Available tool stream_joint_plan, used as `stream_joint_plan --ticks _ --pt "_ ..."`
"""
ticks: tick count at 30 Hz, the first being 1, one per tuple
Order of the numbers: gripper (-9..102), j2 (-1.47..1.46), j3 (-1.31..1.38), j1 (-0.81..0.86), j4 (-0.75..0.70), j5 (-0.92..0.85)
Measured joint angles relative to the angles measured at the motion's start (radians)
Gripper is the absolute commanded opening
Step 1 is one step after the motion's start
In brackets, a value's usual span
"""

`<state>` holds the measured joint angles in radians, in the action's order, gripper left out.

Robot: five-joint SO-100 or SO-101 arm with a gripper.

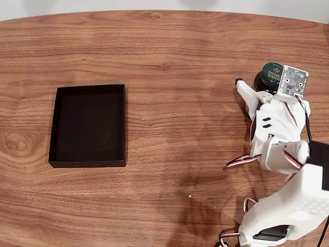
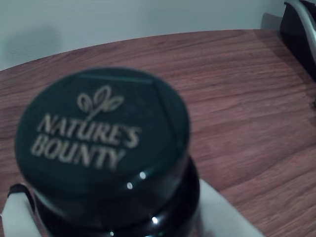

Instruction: Pick up the pill bottle and place it in the black box.

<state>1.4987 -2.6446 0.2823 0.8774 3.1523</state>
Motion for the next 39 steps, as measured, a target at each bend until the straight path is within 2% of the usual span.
stream_joint_plan --ticks 8,16,25,39 --pt "26 -0.005 0.0 -0.009 0.009 -0.043" --pt "23 0.083 -0.064 -0.08 0.003 -0.094" --pt "23 0.36 -0.138 -0.176 -0.198 -0.098" --pt "21 0.62 -0.172 -0.367 -0.304 -0.044"
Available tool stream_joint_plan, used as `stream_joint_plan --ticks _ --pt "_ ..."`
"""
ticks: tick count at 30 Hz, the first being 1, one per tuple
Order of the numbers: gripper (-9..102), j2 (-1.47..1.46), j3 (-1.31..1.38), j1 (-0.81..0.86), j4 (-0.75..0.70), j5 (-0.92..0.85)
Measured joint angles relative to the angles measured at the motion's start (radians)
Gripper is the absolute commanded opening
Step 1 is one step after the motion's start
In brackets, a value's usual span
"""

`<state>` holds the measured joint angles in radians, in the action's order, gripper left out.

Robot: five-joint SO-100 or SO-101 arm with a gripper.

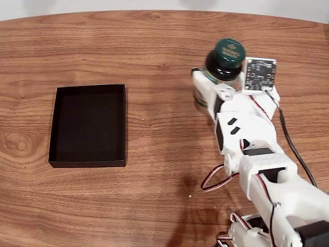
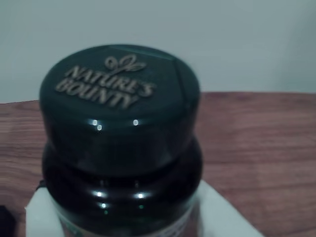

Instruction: Pick up the pill bottle and place it in the black box.

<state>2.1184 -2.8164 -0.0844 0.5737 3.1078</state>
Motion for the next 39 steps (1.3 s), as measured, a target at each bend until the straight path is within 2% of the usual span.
stream_joint_plan --ticks 12,21,39 --pt "19 0.087 -0.028 -0.242 0.0 0.063" --pt "19 0.089 -0.028 -0.362 -0.002 0.067" --pt "19 -0.095 0.066 -0.479 0.021 0.049"
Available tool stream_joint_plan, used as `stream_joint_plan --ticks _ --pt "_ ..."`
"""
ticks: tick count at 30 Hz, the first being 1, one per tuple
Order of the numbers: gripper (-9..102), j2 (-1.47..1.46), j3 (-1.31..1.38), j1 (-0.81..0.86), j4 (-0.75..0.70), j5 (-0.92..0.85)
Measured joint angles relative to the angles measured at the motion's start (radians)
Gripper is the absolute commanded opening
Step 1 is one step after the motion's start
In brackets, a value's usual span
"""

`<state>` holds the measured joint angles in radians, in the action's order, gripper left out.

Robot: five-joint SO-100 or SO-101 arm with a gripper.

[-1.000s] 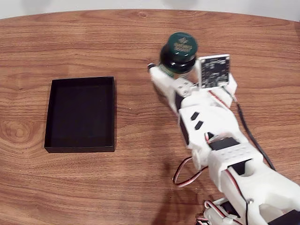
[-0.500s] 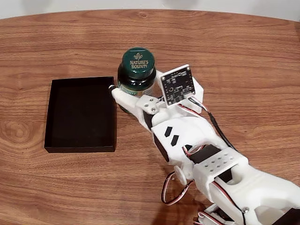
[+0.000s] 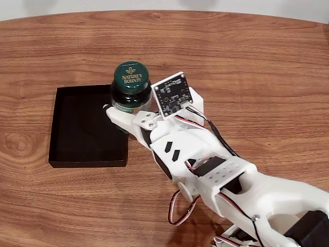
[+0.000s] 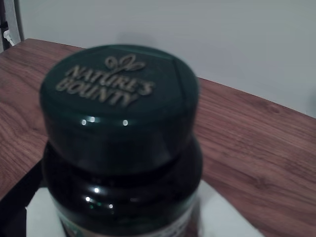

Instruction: Pick up the pill bottle and place it in the black box.

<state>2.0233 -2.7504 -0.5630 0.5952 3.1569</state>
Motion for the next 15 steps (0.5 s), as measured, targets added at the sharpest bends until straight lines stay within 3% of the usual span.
stream_joint_plan --ticks 15 --pt "19 -0.164 0.144 -0.054 0.052 0.0"
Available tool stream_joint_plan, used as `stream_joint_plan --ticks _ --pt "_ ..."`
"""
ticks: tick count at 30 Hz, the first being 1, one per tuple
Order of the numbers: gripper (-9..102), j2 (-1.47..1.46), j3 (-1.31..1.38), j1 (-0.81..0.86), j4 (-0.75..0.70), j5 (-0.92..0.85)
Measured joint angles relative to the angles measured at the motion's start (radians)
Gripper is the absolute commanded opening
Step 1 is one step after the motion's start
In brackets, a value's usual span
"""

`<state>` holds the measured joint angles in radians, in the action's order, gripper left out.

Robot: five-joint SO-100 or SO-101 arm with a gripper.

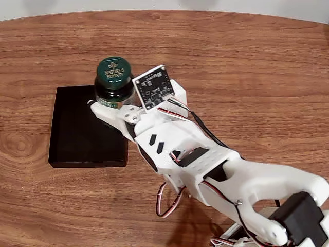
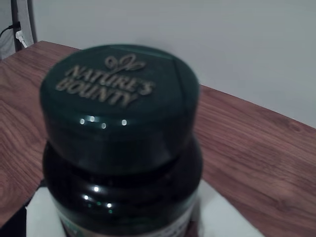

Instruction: Pick up the pill bottle and place it in the black box.

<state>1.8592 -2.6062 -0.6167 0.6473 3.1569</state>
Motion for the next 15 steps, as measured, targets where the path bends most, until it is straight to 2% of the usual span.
stream_joint_plan --ticks 6,15 --pt "19 -0.08 0.055 -0.028 0.018 0.0" --pt "19 -0.295 0.132 -0.054 0.14 0.0"
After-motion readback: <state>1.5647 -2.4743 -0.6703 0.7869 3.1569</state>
